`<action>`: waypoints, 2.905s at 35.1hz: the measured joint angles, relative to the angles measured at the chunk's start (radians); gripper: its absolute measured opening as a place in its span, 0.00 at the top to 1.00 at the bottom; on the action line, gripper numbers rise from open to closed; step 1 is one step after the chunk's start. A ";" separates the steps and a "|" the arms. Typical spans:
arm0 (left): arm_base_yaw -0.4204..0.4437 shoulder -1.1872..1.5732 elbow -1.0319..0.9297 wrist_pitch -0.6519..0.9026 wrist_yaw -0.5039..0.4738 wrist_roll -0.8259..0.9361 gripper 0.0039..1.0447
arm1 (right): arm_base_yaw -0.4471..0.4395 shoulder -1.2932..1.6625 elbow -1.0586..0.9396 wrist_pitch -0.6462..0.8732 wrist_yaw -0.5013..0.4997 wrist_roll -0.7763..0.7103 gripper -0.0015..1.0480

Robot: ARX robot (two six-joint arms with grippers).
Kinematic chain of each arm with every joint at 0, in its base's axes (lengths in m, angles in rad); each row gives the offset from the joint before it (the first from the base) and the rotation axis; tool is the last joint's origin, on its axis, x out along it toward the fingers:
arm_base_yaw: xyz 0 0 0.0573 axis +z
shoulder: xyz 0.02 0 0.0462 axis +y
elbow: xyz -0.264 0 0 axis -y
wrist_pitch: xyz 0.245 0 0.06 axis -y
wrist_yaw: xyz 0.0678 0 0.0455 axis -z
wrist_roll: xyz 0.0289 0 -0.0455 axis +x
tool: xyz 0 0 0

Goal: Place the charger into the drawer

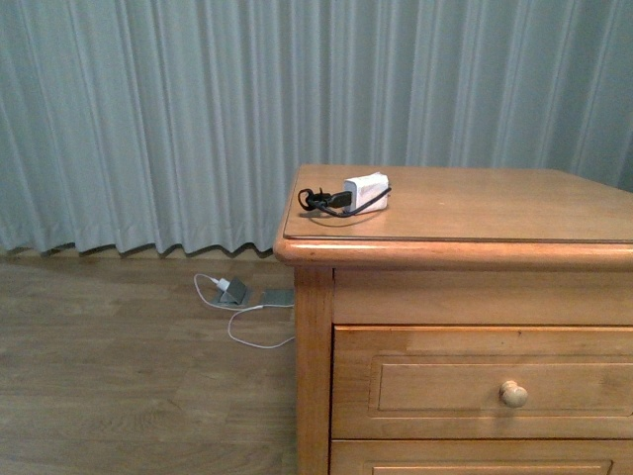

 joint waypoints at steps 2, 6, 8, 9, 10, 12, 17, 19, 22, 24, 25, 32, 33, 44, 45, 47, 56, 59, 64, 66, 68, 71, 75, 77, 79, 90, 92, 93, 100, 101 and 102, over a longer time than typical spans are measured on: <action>0.000 0.000 0.000 0.000 0.000 0.000 0.06 | 0.013 0.129 0.026 0.074 0.000 0.001 0.09; 0.000 0.000 0.000 0.000 0.000 0.000 0.06 | 0.041 0.340 0.066 0.223 0.014 0.005 0.09; 0.000 0.000 0.000 0.000 0.000 0.000 0.06 | 0.059 0.467 0.095 0.312 0.025 0.010 0.09; 0.000 0.000 0.000 0.000 0.000 0.000 0.06 | 0.071 0.545 0.114 0.358 0.031 0.018 0.09; 0.000 0.000 0.000 0.000 0.000 0.000 0.06 | 0.080 0.595 0.128 0.386 0.032 0.022 0.09; 0.000 0.000 0.000 0.000 0.000 0.000 0.06 | 0.100 0.713 0.163 0.446 0.043 0.030 0.09; 0.000 0.000 0.000 0.000 0.000 0.000 0.06 | 0.143 0.966 0.267 0.556 0.050 0.049 0.09; 0.000 0.000 0.000 0.000 0.000 0.000 0.06 | 0.157 1.060 0.307 0.594 0.052 0.054 0.09; 0.000 0.000 0.000 0.000 0.000 0.000 0.06 | 0.180 1.225 0.395 0.683 0.068 0.054 0.09; 0.000 0.000 0.000 0.000 0.000 0.000 0.06 | 0.191 1.328 0.449 0.736 0.075 0.050 0.09; 0.000 0.000 0.000 0.000 0.000 0.000 0.06 | 0.193 1.370 0.471 0.759 0.076 0.050 0.09; 0.000 0.000 0.000 0.000 0.000 0.000 0.06 | 0.208 1.587 0.587 0.859 0.085 0.052 0.09; 0.000 0.000 0.000 0.000 0.000 0.000 0.06 | 0.210 1.617 0.604 0.873 0.086 0.053 0.09; 0.000 0.000 0.000 0.000 0.000 0.000 0.06 | 0.212 1.772 0.736 0.920 0.113 0.069 0.09; 0.000 0.000 0.000 0.000 0.000 0.000 0.06 | 0.211 1.779 0.744 0.920 0.116 0.069 0.09; 0.000 0.000 0.000 0.000 0.000 0.000 0.06 | 0.208 1.793 0.761 0.920 0.126 0.072 0.09; 0.000 0.000 0.000 0.000 0.000 0.000 0.06 | 0.192 1.831 0.780 0.919 0.142 0.077 0.09; 0.000 0.000 0.000 0.000 0.000 0.000 0.06 | 0.184 1.837 0.780 0.923 0.143 0.078 0.09; 0.000 0.000 0.000 0.000 0.000 0.000 0.06 | 0.172 1.842 0.780 0.930 0.149 0.076 0.09; 0.000 0.000 0.000 0.000 0.000 0.000 0.06 | 0.170 1.846 0.781 0.934 0.154 0.076 0.09; 0.000 0.000 0.000 0.000 0.000 0.000 0.06 | 0.169 1.851 0.782 0.937 0.158 0.076 0.09; 0.000 0.000 0.000 0.000 0.000 0.000 0.06 | 0.166 1.856 0.784 0.942 0.165 0.076 0.20; 0.000 0.000 0.000 0.000 0.000 0.000 0.06 | 0.160 1.857 0.784 0.948 0.169 0.071 0.42; 0.000 0.000 0.000 0.000 0.000 0.000 0.06 | 0.160 1.857 0.784 0.949 0.167 0.068 0.52; 0.000 0.000 0.000 0.000 0.000 0.000 0.06 | 0.161 1.859 0.784 0.950 0.164 0.065 0.59; 0.000 0.000 0.000 0.000 0.000 0.000 0.06 | 0.168 1.864 0.781 0.957 0.159 0.058 0.77; 0.000 0.000 0.000 0.000 0.000 0.000 0.06 | 0.166 1.862 0.777 0.953 0.152 0.061 0.77; 0.000 0.000 0.000 0.000 0.000 0.000 0.06 | 0.166 1.860 0.775 0.950 0.150 0.062 0.77; 0.000 0.000 0.000 0.000 0.000 0.000 0.06 | 0.153 1.813 0.716 0.937 0.108 0.082 0.77; 0.000 0.000 0.000 0.000 0.000 0.000 0.06 | 0.151 1.801 0.699 0.937 0.103 0.085 0.77; 0.000 0.000 0.000 0.000 0.000 0.000 0.06 | 0.150 1.790 0.681 0.936 0.095 0.087 0.77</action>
